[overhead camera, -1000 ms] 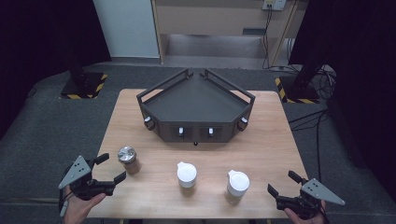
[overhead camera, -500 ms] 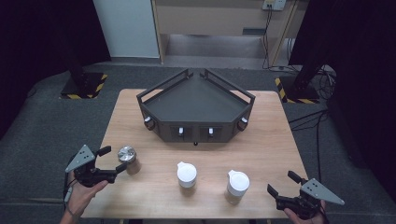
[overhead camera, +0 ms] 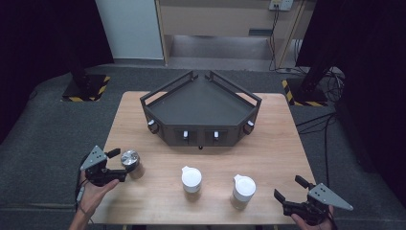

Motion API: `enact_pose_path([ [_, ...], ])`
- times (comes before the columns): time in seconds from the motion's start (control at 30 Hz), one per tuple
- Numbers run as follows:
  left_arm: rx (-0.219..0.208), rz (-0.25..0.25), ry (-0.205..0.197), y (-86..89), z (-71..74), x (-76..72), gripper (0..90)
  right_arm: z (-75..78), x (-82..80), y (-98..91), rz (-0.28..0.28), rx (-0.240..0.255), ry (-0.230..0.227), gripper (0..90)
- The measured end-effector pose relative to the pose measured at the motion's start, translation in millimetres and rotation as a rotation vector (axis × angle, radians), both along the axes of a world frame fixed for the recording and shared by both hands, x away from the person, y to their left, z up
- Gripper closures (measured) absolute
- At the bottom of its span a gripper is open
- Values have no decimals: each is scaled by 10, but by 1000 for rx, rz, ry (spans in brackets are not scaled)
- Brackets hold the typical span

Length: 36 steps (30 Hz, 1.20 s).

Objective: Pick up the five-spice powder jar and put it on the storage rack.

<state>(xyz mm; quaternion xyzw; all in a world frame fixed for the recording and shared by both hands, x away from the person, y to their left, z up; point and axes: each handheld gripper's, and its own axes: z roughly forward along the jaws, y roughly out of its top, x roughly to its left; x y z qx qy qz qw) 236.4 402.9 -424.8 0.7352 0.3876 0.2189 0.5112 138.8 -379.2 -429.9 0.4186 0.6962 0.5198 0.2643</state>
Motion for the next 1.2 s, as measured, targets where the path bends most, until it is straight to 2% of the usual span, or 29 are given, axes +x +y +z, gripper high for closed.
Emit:
enact_pose_path([
  [0.3,9,-19,1,-51,-88,88,206,1,3,3,-1,-3,1,44],
  [0.33,9,-19,-2,-54,-103,96,244,0,3,3,-1,-2,1,44],
  [0.37,13,-19,-2,-59,-111,101,244,0,3,3,-1,-2,1,44],
  [0.47,49,-13,-23,-103,-128,77,330,2,1,3,-1,-2,1,44],
  [0.7,50,-12,-23,-110,-115,76,338,1,2,4,0,-2,1,44],
  [0.87,44,-44,-22,-92,-47,118,338,0,4,2,1,-3,0,44],
  [0.97,22,-66,-20,-77,10,155,338,2,6,4,4,-3,2,44],
  [1.2,31,-124,-26,-120,261,273,337,1,7,3,5,-3,2,44],
])
